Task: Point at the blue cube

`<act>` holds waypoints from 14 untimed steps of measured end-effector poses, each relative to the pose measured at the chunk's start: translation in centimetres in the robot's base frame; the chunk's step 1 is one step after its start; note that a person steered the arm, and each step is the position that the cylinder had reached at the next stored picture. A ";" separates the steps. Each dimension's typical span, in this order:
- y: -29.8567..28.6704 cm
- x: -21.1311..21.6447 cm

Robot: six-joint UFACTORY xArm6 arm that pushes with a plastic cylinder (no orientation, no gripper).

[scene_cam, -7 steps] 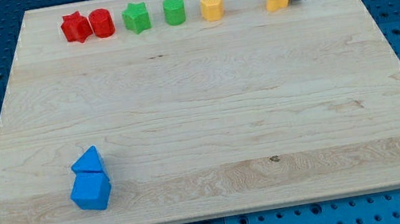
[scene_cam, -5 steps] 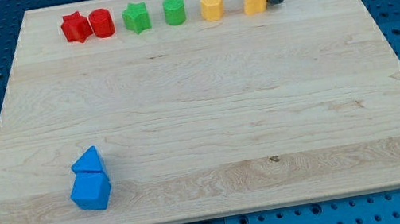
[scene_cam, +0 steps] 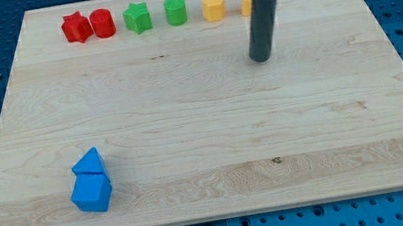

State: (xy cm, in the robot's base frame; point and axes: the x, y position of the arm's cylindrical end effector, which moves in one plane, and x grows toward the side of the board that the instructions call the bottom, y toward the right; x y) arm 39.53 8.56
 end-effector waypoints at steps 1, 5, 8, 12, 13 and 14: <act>-2.5 0.0; -7.5 4.3; -10.8 8.1; -30.4 10.4; -30.9 15.8; -27.1 19.1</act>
